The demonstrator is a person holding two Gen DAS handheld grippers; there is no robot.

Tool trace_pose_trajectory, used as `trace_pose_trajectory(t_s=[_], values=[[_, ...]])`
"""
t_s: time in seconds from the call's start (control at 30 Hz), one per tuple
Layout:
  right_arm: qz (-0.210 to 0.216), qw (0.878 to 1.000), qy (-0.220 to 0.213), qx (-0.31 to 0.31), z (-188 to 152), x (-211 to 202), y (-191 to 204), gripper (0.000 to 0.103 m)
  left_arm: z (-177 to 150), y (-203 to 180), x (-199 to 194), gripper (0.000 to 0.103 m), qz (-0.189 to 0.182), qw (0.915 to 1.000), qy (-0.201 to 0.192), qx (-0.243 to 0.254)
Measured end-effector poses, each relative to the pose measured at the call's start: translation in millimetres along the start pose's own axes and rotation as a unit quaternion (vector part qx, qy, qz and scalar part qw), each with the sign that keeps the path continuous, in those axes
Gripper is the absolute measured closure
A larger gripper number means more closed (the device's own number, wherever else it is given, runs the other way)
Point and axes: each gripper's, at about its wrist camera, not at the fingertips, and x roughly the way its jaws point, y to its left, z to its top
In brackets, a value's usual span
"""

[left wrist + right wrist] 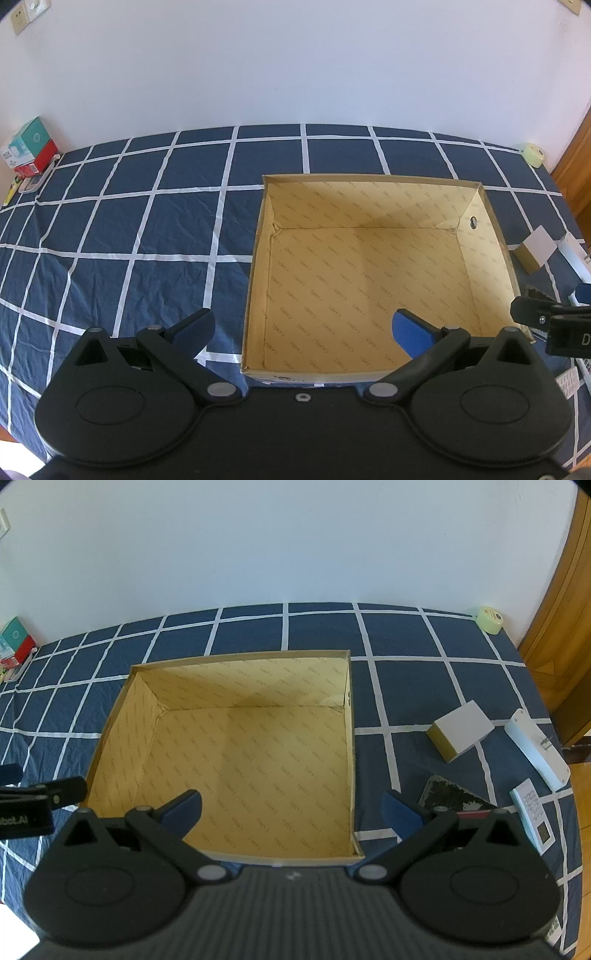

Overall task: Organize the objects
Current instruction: 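Move the right tool to the black-and-red phone case and lower onto it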

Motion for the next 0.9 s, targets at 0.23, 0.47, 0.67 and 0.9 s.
trace_pose_trajectory(t_s=[0.23,0.47,0.67,0.9], values=[[0.0,1.0,0.0,0.004,1,0,-4,0.0,0,-2,1,0.0,-0.002,1.0,0.0,0.004],[-0.004,1.0,-0.004,0.013,0,-3,-11,0.0,1,-9,0,0.0,-0.009,0.9999,0.0,0.01],[-0.014,0.999,-0.009,0.031,-2,-8,-23,0.0,3,-22,0,0.0,-0.024,0.9994,0.0,0.025],[-0.039,0.997,-0.019,0.068,-12,-19,-52,0.0,7,-55,1,0.0,-0.054,0.9967,-0.001,0.06]])
